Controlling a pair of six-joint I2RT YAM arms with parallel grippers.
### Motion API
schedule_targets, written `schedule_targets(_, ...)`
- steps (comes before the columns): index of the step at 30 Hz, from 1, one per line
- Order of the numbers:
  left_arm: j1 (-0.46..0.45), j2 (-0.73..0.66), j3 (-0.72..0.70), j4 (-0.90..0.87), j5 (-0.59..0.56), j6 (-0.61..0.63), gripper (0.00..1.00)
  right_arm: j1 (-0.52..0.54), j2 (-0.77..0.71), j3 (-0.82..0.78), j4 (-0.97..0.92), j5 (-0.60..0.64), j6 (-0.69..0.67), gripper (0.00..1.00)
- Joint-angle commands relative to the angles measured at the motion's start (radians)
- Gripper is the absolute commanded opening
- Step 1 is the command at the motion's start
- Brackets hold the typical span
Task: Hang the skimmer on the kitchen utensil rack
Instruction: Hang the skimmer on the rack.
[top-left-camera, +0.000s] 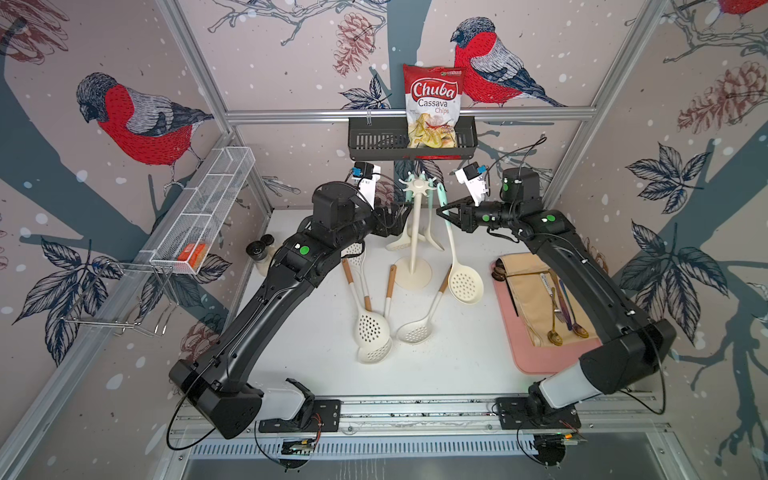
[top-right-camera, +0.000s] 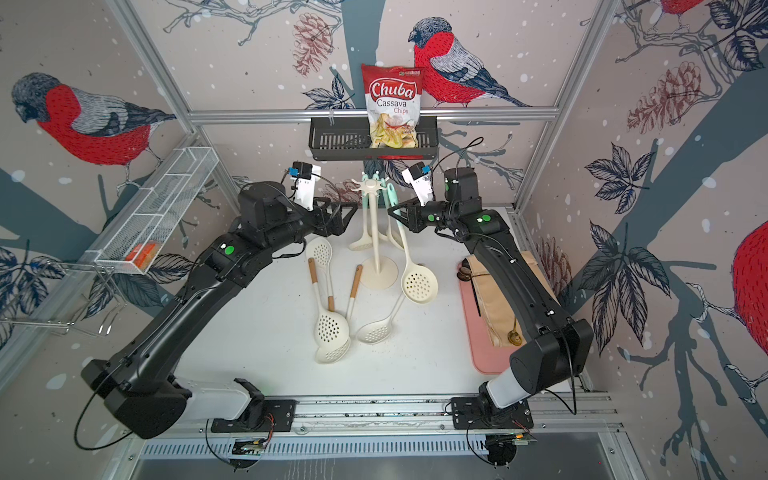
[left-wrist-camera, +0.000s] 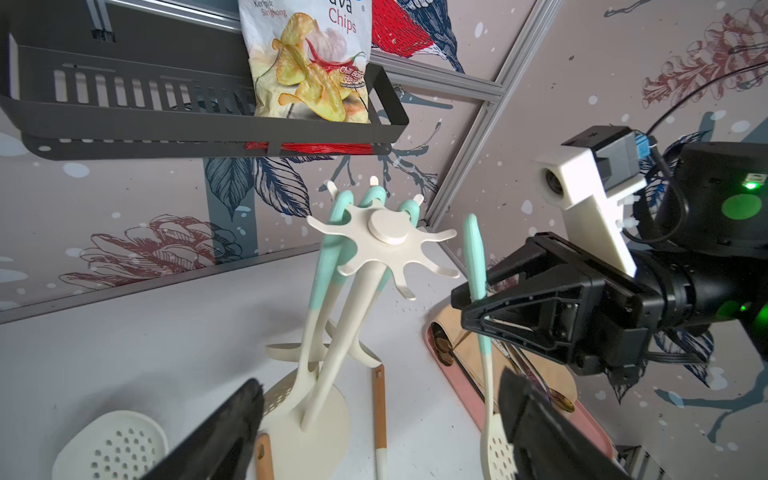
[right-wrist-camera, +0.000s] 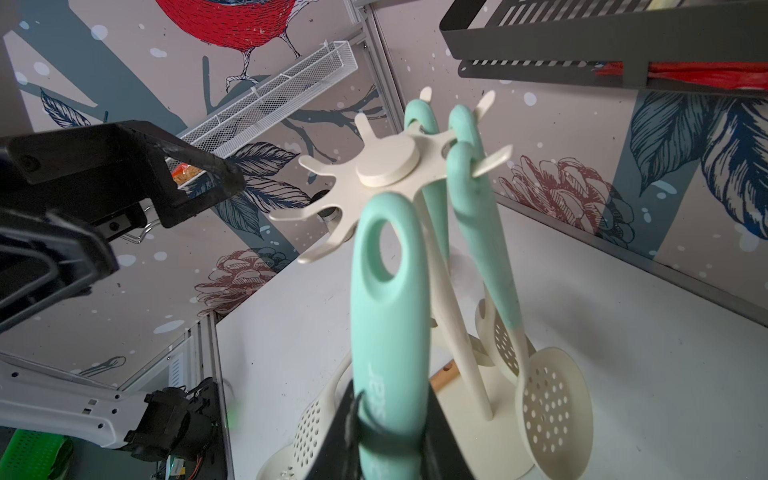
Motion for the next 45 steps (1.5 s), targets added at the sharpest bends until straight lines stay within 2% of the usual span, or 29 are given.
schedule_targets(1,-0.002,0.021,0.033,-0.025,-0.032,0.029,0.90,0.002,0.012,0.010,-0.015,-0.026,-0.020,0.00)
schedule_targets(14,-0.002,0.033,0.035,-0.021,-0.001,0.030,0.87,0.007,0.094,0.076,-0.055,-0.100,-0.030,0.00)
schedule_targets(24,-0.002,0.012,-0.007,0.018,0.039,-0.001,0.82,0.026,0.098,0.067,-0.074,-0.168,-0.050,0.00)
schedule_targets(32,-0.001,0.015,-0.015,0.040,0.037,-0.027,0.74,0.058,0.025,-0.024,0.010,-0.167,-0.014,0.00)
schedule_targets(36,0.003,0.034,0.003,0.038,0.035,-0.030,0.64,0.058,-0.017,-0.078,0.057,-0.154,0.017,0.00)
schedule_targets(45,0.003,0.020,-0.011,0.078,0.094,-0.041,0.64,0.043,0.009,-0.075,0.034,-0.202,0.012,0.00)
